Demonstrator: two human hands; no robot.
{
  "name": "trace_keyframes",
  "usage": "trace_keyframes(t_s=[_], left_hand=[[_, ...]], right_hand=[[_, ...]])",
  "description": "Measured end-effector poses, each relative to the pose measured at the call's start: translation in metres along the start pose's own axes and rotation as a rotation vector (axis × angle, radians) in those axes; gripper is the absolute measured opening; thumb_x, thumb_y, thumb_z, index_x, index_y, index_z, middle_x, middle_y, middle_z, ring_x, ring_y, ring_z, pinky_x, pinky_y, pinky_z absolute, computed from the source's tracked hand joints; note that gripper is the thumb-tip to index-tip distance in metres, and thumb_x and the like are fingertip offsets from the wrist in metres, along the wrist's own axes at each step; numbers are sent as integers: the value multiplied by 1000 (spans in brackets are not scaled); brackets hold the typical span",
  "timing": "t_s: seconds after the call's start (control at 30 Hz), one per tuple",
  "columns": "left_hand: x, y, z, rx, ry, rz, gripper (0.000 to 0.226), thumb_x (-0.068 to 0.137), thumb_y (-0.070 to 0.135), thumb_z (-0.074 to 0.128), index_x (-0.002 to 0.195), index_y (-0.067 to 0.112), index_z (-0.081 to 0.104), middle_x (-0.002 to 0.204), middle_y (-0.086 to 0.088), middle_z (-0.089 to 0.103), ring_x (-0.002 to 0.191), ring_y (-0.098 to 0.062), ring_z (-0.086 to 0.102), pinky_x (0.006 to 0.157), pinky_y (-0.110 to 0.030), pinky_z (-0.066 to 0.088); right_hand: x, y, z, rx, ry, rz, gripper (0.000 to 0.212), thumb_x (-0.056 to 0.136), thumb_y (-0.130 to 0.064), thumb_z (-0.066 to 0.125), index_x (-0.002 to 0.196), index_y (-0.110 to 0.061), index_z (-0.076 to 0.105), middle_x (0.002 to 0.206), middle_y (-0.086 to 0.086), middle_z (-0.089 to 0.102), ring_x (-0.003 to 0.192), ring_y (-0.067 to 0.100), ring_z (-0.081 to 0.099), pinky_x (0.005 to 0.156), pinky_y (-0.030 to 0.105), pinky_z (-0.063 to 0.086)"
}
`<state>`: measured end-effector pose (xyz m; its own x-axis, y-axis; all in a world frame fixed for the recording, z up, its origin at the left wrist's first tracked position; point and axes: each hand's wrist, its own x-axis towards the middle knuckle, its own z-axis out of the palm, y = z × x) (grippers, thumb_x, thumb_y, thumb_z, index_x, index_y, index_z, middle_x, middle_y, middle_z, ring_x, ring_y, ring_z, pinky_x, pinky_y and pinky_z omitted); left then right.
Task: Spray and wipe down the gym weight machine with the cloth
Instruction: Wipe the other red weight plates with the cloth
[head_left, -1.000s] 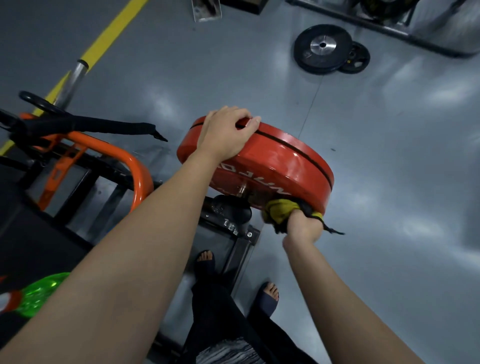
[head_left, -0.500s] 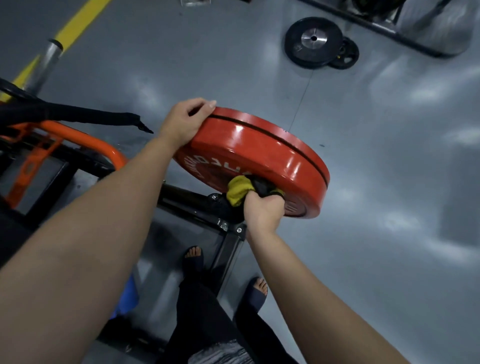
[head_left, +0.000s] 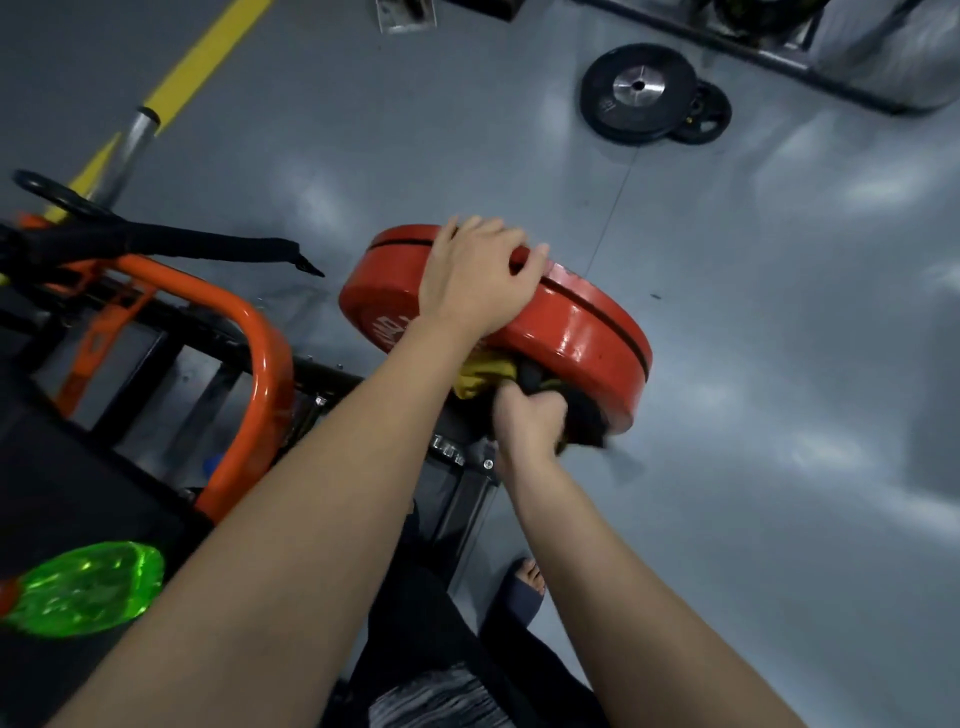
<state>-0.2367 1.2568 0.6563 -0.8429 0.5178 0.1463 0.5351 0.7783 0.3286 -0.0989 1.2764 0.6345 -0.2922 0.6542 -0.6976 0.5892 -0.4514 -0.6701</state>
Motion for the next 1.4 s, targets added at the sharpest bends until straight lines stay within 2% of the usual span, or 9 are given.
trace_keyframes(t_s=[0.2,0.37,0.53,0.87,1.1,1.2,1.27,1.33,1.4], left_hand=[[5,-8,-8,-31,-33,47,41,99,55,42,98,26,71,97,10,66,103,-16,57,106,-37,30],[6,-18,-15,-76,-64,57,43,99,57,40,95,26,69,97,11,67,101,-15,56,105,-38,33],[11,-45,-18,-179,-62,40,42,101,56,43,93,24,70,96,10,68,98,-16,58,95,-35,35],[17,-130,-10,-578,-120,-269,49,100,55,47,79,12,60,71,7,55,72,-12,53,73,-34,41],[2,-120,-28,-290,-20,-325,43,108,34,45,142,11,56,140,-15,61,132,-37,51,117,-51,33],[-3,-39,-26,-280,106,-152,43,105,36,47,136,10,60,137,-13,63,129,-34,55,118,-53,32],[-4,8,-16,-226,-2,34,40,103,40,49,132,17,65,144,-5,60,139,-22,49,124,-45,19],[-6,22,-6,-165,-115,147,35,102,45,48,121,26,70,137,4,64,137,-15,49,127,-42,8],[-10,16,-3,-84,-92,197,34,100,47,45,109,28,71,113,8,69,119,-16,57,125,-41,14]], right_hand=[[14,9,-18,160,-13,34,21,67,-9,65,87,-11,61,90,6,68,81,26,68,81,40,60],[29,17,-36,199,35,63,29,88,6,59,83,-22,51,90,-3,59,78,9,58,84,33,50],[29,21,-27,60,52,42,14,81,-1,65,83,-14,60,89,3,66,87,26,67,81,38,55],[9,9,8,145,82,-4,12,85,3,56,79,-6,52,81,5,56,74,23,56,69,34,48],[36,11,-27,404,194,161,16,92,6,55,98,-9,55,114,15,63,92,34,65,83,42,54],[17,3,-6,482,155,248,31,98,-9,57,127,1,54,115,12,61,101,32,64,94,41,55],[-2,-9,10,499,166,273,40,100,-17,54,136,-1,52,127,11,59,117,32,59,104,36,47],[-13,-15,19,399,111,211,34,96,-15,57,129,-12,57,134,11,58,124,34,55,110,40,44],[-17,-20,14,456,-16,187,22,87,-4,60,108,-11,61,116,16,66,104,36,64,89,43,57]])
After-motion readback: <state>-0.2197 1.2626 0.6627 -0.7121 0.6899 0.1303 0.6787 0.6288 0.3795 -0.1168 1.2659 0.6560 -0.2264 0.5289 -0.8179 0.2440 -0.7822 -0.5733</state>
